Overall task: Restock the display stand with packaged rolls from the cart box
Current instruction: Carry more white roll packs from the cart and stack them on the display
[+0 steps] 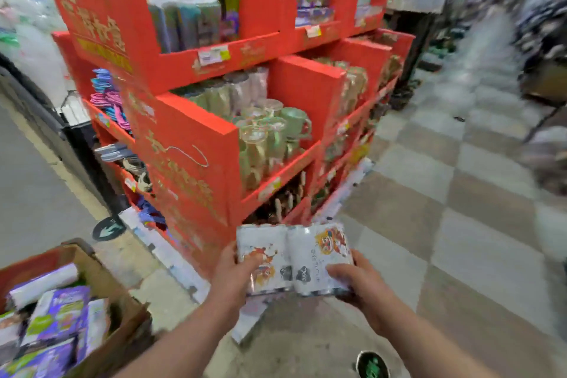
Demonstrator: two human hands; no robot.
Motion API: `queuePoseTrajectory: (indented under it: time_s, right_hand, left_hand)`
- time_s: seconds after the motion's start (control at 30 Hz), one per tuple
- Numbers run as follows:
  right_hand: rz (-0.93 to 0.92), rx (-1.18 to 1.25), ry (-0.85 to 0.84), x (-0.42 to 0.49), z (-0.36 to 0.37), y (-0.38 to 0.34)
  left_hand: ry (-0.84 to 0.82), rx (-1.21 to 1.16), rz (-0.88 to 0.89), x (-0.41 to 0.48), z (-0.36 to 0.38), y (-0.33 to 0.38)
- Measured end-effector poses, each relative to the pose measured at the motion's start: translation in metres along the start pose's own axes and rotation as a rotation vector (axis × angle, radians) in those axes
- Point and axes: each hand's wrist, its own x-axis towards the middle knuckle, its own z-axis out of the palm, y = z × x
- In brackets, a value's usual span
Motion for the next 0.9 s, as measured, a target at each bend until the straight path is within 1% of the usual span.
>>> queuePoseTrajectory:
  time_s: [0.1,0.23,0.37,0.53,0.77,0.9]
  right_hand:
    - [-0.037,0.064,0.108,-0.016,-0.063,0.005]
    - [-0.061,0.123,0.222,-0.023,-0.122,0.008]
    - [-0.073,0.178,0.290,-0.014,-0.164,0.000]
    - [-0.087,0.218,0.376,0.021,-0.220,-0.023]
    - [-0.096,0.271,0.472,0.105,-0.294,-0.084]
    - [-0.125,0.302,0.511,0.145,-0.332,-0.117]
  left_hand:
    - [-0.109,0.018,-0.006,-0.013,0.063,0.007]
    - [-0.254,0.005,-0.017,-0.015,0.125,0.017]
    - [-0.310,0.033,-0.019,0.004,0.173,0.021]
    - [-0.411,0.066,-0.002,0.051,0.243,0.035]
    - [-0.526,0.056,0.048,0.145,0.347,0.080]
    - [-0.550,0.109,0.080,0.196,0.402,0.099]
